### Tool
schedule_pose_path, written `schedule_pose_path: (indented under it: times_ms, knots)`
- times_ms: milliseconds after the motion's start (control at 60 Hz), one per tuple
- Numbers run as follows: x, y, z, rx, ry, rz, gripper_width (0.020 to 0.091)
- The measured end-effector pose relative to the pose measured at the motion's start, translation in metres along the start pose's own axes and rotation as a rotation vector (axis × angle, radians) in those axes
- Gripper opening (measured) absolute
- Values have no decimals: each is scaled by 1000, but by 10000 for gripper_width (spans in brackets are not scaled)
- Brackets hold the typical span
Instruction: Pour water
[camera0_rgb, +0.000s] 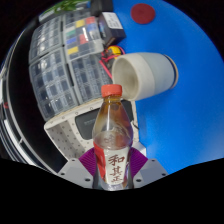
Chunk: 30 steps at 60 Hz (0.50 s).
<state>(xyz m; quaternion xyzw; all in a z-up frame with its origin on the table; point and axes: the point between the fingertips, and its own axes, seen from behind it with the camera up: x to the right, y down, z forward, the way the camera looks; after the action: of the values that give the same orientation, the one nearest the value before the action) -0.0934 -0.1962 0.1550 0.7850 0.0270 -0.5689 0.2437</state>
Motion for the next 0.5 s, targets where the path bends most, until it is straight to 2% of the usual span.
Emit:
schedule_pose_path:
  times_ms: [283, 450, 500]
  knots:
    - [-8, -6, -8, -5, -3, 15, 403]
    - [-28, -25, -27, 0, -2, -377, 403]
    - [-41, -33, -32, 32, -16, -525, 402]
